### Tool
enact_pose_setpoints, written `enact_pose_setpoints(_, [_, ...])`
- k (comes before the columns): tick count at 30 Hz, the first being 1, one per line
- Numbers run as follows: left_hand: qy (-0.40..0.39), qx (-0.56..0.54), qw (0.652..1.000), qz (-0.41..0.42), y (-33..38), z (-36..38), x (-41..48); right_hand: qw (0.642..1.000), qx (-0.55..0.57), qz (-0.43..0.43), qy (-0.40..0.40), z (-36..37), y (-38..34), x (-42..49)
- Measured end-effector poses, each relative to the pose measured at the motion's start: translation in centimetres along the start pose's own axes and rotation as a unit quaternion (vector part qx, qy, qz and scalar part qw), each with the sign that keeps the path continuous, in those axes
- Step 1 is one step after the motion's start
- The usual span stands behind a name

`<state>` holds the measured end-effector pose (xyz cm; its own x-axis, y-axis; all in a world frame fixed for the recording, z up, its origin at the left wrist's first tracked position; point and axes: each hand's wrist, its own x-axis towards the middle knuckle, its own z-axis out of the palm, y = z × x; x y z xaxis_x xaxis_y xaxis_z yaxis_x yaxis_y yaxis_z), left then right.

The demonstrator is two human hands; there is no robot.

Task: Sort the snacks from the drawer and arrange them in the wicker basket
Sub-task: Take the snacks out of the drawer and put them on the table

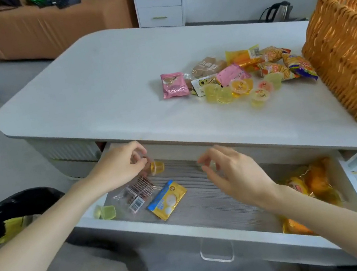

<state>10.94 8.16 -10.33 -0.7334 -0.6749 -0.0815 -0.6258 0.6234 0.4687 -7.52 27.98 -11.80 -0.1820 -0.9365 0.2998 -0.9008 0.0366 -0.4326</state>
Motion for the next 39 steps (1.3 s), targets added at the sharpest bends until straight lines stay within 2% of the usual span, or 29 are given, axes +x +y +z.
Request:
enact_pose_setpoints(2, [-0.084,0.057,0.994,-0.043,-2.2,0.6,0.0,0.996,0.003,0.011,-0.093,2.5,-0.7,0.5])
enact_pose_setpoints(5, [-0.181,0.116,0.973,-0.084,-4.5,2.0,0.1,0.969,-0.017,0.014,-0.246,6.3,-1.5,2.0])
enact_pose_setpoints(10, [-0.242,0.147,0.95,-0.128,-5.7,5.2,0.9,0.914,-0.084,0.0,-0.398,10.4,-1.8,3.4])
enact_pose_setpoints(13, [-0.241,0.208,0.938,-0.139,-6.3,6.7,1.4,0.908,-0.145,-0.027,-0.391,11.2,-0.7,3.0])
enact_pose_setpoints(17, [-0.223,0.191,0.943,-0.153,-5.8,7.7,1.5,0.915,-0.196,-0.045,-0.35,10.6,0.9,2.3])
enact_pose_setpoints(21, [-0.242,0.191,0.942,-0.134,-4.5,7.7,1.7,0.924,-0.12,0.063,-0.357,9.1,2.5,1.3])
enact_pose_setpoints(25, [-0.236,0.173,0.953,-0.084,-3.9,7.5,1.4,0.924,-0.12,0.13,-0.34,7.9,4.2,0.2])
enact_pose_setpoints(28, [-0.258,0.128,0.957,-0.029,-3.3,7.5,1.4,0.944,-0.097,0.17,-0.265,6.3,5.2,0.0])
enact_pose_setpoints(31, [-0.252,0.114,0.961,0.027,-2.0,7.9,1.5,0.968,-0.086,0.171,-0.165,4.9,6.3,0.2])
enact_pose_setpoints(33, [-0.236,0.144,0.96,0.052,-1.4,8.1,1.7,0.965,-0.113,0.169,-0.165,4.9,7.1,0.6])
enact_pose_setpoints(35, [-0.234,0.159,0.959,0.03,-0.9,7.9,2.1,0.956,-0.116,0.184,-0.195,5.3,7.5,1.2])
enact_pose_setpoints(39, [-0.241,0.161,0.957,-0.017,-0.8,7.9,3.3,0.952,-0.051,0.196,-0.229,6.6,7.8,2.0])
